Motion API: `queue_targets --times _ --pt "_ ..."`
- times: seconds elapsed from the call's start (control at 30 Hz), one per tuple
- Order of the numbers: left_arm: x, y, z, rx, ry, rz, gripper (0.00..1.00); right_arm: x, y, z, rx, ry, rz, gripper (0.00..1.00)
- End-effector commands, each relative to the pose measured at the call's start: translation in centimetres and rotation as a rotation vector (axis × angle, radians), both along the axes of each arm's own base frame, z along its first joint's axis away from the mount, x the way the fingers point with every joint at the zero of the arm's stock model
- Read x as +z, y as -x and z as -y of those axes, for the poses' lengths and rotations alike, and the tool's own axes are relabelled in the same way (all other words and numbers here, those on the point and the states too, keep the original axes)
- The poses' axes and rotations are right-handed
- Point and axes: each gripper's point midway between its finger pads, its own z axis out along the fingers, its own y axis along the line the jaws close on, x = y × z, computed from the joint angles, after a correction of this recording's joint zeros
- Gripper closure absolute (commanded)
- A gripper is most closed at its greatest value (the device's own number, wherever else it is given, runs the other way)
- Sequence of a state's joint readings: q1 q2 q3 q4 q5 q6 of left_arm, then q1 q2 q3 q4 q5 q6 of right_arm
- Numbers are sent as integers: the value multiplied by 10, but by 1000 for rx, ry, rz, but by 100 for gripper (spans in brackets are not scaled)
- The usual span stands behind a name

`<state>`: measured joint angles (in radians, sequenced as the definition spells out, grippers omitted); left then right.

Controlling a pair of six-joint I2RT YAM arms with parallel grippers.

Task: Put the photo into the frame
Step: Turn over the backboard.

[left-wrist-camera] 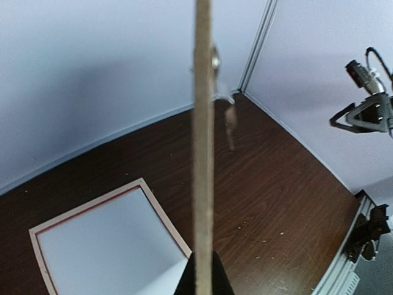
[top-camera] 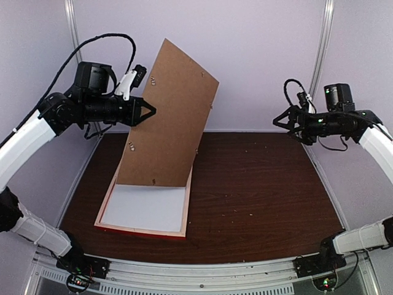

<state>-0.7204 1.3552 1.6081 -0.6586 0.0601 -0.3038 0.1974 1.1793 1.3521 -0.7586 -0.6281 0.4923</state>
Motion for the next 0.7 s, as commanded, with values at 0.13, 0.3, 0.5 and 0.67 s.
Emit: queue_targets --times 0.13,0.3,0.5,0.67 --pt "23 27 3 -119 304 -138 100 -42 -17 -99 262 9 90 3" --pt "16 21 6 -142 434 -211 100 -52 -22 -136 367 -62 111 1" --pt "10 16 11 -179 575 -269 100 -63 -29 -151 417 -122 105 0" --pt "8 10 9 -189 650 -278 100 -82 -33 -152 407 -117 69 0"
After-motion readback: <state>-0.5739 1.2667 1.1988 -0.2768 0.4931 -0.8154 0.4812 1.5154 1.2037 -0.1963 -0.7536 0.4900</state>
